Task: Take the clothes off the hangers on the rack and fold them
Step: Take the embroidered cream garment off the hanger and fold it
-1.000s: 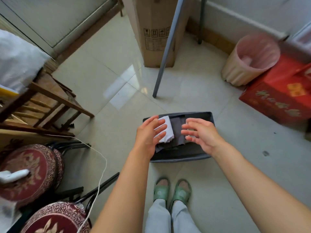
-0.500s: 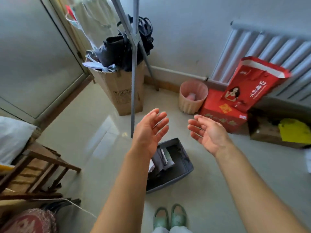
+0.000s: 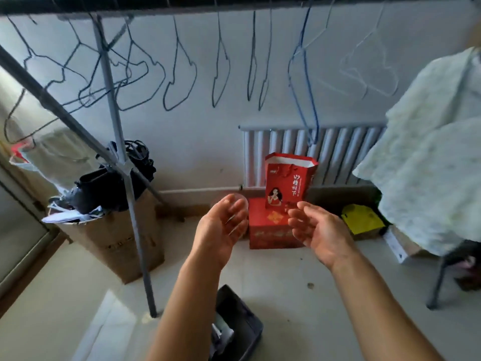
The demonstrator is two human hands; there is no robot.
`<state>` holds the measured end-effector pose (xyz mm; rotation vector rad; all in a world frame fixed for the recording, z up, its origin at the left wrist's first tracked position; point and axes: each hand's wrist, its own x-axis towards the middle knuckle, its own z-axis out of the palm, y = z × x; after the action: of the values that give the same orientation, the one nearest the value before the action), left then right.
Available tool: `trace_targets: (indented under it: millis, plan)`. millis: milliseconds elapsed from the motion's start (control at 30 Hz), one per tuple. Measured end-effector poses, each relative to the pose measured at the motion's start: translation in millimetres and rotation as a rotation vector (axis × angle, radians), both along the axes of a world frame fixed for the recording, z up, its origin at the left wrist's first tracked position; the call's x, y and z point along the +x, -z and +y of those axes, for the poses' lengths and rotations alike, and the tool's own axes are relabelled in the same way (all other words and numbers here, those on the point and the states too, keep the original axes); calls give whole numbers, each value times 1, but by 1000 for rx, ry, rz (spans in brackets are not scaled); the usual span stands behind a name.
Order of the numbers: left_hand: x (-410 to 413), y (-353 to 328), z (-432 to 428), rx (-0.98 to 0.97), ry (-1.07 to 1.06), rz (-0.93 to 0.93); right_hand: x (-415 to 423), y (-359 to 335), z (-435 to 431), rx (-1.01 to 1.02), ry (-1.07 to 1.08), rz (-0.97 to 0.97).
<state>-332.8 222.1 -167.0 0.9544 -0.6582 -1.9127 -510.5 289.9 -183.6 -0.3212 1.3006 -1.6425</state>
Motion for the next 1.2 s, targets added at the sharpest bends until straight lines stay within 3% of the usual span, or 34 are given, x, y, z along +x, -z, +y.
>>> trace_targets:
  millis: [333, 467, 600, 733, 833, 900, 1000, 1200]
  plan:
    - [-187, -14, 58, 13, 279, 92, -177, -40, 101, -9, 266, 157]
    - [-248, -23, 80, -37, 323, 59, -235, -71, 122, -7, 337, 335]
    - [-297, -34, 93, -88, 330, 74, -291, -100, 127, -68, 398, 692]
    - [-330, -45, 110, -131, 269, 58, -347, -128, 119, -119, 628, 1329]
    - [-344, -52, 119, -155, 244, 41, -387, -142, 99, 106, 637, 1578]
    - [-346, -56, 121, -174, 232, 20, -405, -147, 78, 329, 444, 1532]
    - [-342, -59, 118, -204, 223, 1, -416, -146, 53, 433, 265, 1416]
    - [-331, -59, 101, -232, 173, -47, -408, -151, 45, 130, 343, 1391]
